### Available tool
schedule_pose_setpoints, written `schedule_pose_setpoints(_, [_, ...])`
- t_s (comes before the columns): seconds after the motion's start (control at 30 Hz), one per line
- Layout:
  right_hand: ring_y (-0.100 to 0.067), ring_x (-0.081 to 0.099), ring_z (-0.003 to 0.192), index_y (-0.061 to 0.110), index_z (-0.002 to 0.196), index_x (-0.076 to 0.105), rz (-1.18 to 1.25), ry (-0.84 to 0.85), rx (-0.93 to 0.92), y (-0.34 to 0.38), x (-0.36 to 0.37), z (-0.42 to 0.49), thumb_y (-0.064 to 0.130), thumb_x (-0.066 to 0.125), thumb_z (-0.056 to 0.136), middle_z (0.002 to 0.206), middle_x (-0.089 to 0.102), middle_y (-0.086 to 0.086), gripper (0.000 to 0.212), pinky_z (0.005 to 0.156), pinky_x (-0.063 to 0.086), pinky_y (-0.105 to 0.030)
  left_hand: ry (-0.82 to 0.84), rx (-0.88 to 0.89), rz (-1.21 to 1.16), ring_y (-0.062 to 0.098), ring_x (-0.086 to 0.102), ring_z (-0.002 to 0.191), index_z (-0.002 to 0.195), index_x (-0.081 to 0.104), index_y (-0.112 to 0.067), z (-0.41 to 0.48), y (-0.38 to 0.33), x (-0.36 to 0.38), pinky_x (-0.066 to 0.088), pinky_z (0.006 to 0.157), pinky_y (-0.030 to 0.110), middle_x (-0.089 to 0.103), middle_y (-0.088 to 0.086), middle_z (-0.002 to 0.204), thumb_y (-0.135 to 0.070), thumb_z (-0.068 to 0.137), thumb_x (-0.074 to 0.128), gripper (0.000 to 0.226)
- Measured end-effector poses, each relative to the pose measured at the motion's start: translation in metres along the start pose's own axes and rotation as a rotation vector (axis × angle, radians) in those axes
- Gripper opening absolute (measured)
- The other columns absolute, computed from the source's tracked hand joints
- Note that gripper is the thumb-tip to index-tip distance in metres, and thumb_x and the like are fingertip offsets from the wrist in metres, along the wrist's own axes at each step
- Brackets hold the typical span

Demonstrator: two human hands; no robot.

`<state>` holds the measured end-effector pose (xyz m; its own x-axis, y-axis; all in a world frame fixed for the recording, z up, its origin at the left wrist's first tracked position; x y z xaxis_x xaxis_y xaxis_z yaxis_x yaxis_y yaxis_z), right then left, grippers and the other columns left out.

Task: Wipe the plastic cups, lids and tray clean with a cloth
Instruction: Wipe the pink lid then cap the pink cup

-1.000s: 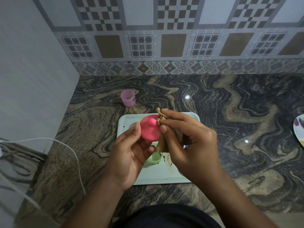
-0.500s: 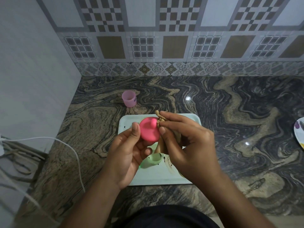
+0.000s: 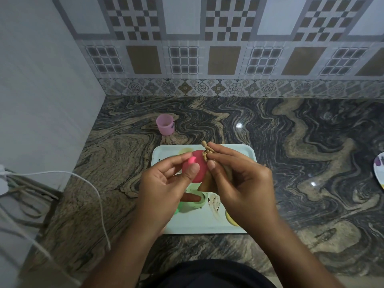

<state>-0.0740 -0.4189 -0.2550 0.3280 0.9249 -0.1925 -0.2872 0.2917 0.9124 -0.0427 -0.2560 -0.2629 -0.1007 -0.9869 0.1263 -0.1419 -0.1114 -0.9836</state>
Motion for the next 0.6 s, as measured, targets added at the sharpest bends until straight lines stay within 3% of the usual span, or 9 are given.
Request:
schedule_pose_setpoints(0.07, [-0.011,0.073,0.11,0.008,0.108,0.079,0.007,0.006,0.0,-0.002,0.004,-0.002,0.007,0.071,0.092,0.127,0.073,-0.003,0.019,0.087,0.062,-0.044,-0.046,0.037,0.047,0.02,0.075,0.089,0.107,0.072,-0.016,0.001,0.0,-0.001,0.062,0.063,0.04,0.077,0.004,0.098,-0.024,0.079,0.072,0.03])
schedule_pose_setpoints(0.13, [-0.013,0.072,0.112,0.007,0.114,0.078,0.002,0.002,-0.025,0.0,0.006,-0.004,0.006,0.071,0.092,0.127,0.072,-0.005,0.023,0.089,0.062,-0.043,-0.068,0.06,0.083,0.015,0.073,0.099,0.105,0.074,-0.019,0.004,0.004,-0.005,0.062,0.075,0.041,0.076,0.001,0.108,-0.026,0.08,0.071,0.026])
schedule_pose_setpoints(0.23, [-0.007,0.076,0.093,0.01,0.131,0.068,-0.033,-0.011,-0.084,0.003,0.007,-0.001,0.007,0.068,0.094,0.12,0.073,0.011,0.037,0.077,0.064,-0.033,-0.127,0.174,0.274,0.008,0.063,0.115,0.104,0.076,-0.032,0.014,0.006,-0.021,0.055,0.092,0.036,0.069,-0.008,0.121,-0.038,0.082,0.072,0.023])
schedule_pose_setpoints(0.27, [-0.003,0.076,0.088,0.008,0.134,0.065,-0.071,-0.018,-0.12,0.002,0.008,0.001,0.006,0.067,0.094,0.117,0.072,0.015,0.04,0.076,0.063,-0.026,-0.148,0.215,0.331,0.01,0.063,0.114,0.105,0.075,-0.035,0.018,0.006,-0.026,0.055,0.092,0.037,0.068,-0.009,0.119,-0.039,0.084,0.072,0.022])
schedule_pose_setpoints(0.33, [-0.006,0.076,0.086,0.004,0.135,0.064,-0.164,-0.019,-0.197,-0.004,0.012,0.009,0.003,0.067,0.095,0.116,0.075,0.004,0.04,0.076,0.061,-0.022,-0.176,0.273,0.404,0.012,0.065,0.107,0.106,0.074,-0.036,0.028,0.005,-0.035,0.056,0.086,0.036,0.069,-0.01,0.115,-0.037,0.087,0.071,0.019])
schedule_pose_setpoints(0.4, [-0.018,0.076,0.102,-0.001,0.131,0.066,-0.272,-0.025,-0.29,-0.013,0.02,0.022,-0.001,0.067,0.094,0.127,0.071,-0.014,0.037,0.085,0.061,-0.028,-0.199,0.322,0.465,0.008,0.065,0.1,0.105,0.072,-0.039,0.043,0.001,-0.043,0.054,0.082,0.028,0.07,-0.011,0.111,-0.031,0.088,0.071,0.018])
schedule_pose_setpoints(0.5, [-0.032,0.065,0.123,-0.011,0.121,0.069,-0.406,0.006,-0.425,-0.039,0.04,0.05,-0.009,0.066,0.09,0.136,0.062,-0.026,0.031,0.103,0.053,-0.027,-0.241,0.359,0.593,0.005,0.065,0.096,0.108,0.074,-0.03,0.075,-0.004,-0.055,0.051,0.083,0.02,0.071,-0.009,0.11,-0.026,0.089,0.072,0.02])
schedule_pose_setpoints(0.6, [-0.041,0.054,0.134,-0.014,0.124,0.065,-0.527,0.122,-0.472,-0.072,0.064,0.083,-0.011,0.063,0.091,0.141,0.058,-0.028,0.033,0.102,0.055,-0.049,-0.289,0.36,0.719,0.009,0.066,0.089,0.111,0.074,-0.019,0.114,-0.004,-0.069,0.052,0.079,0.023,0.072,-0.004,0.106,-0.026,0.088,0.072,0.024])
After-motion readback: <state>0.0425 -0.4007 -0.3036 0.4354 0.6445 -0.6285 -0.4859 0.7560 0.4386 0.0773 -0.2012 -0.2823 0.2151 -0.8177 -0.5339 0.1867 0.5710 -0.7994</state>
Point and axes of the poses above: each hand's wrist, its own z-axis towards the middle knuckle, its own x-axis out of the palm, y = z × x, the point moved 5 cm from there along z, towards the middle knuckle
